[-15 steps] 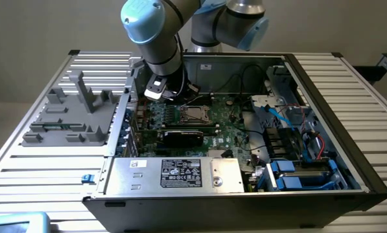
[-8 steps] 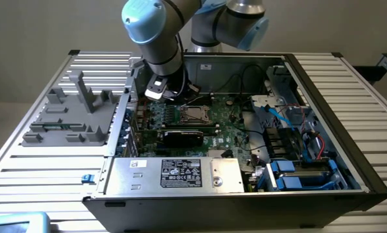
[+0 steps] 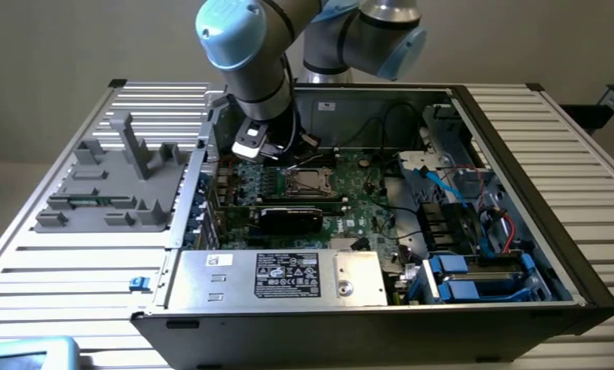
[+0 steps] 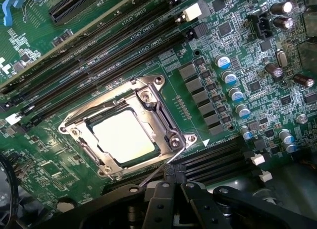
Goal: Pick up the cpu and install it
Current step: 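Install the first cpu locking lever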
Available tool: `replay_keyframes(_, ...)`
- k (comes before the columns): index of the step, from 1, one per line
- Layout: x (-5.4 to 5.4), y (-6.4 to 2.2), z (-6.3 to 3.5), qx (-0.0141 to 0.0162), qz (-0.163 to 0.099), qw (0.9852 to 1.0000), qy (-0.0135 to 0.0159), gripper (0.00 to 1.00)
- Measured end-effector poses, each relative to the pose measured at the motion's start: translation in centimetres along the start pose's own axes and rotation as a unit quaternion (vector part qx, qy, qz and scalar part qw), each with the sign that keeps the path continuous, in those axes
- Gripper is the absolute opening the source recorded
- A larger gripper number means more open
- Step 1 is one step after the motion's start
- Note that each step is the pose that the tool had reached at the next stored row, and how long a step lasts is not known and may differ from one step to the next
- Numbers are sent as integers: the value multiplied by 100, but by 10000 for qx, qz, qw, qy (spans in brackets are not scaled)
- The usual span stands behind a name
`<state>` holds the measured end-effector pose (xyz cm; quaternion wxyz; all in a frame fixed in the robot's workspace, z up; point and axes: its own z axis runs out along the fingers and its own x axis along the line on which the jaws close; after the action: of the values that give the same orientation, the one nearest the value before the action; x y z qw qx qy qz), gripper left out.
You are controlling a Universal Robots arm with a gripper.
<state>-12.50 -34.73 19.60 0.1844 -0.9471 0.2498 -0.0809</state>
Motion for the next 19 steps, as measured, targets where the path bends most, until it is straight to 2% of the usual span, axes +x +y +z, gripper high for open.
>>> replay_keyframes(17,68,-7,12,-1,0,10000,0,11)
replay_keyframes(19,68,-8,14,-4,3,10000,-10,11)
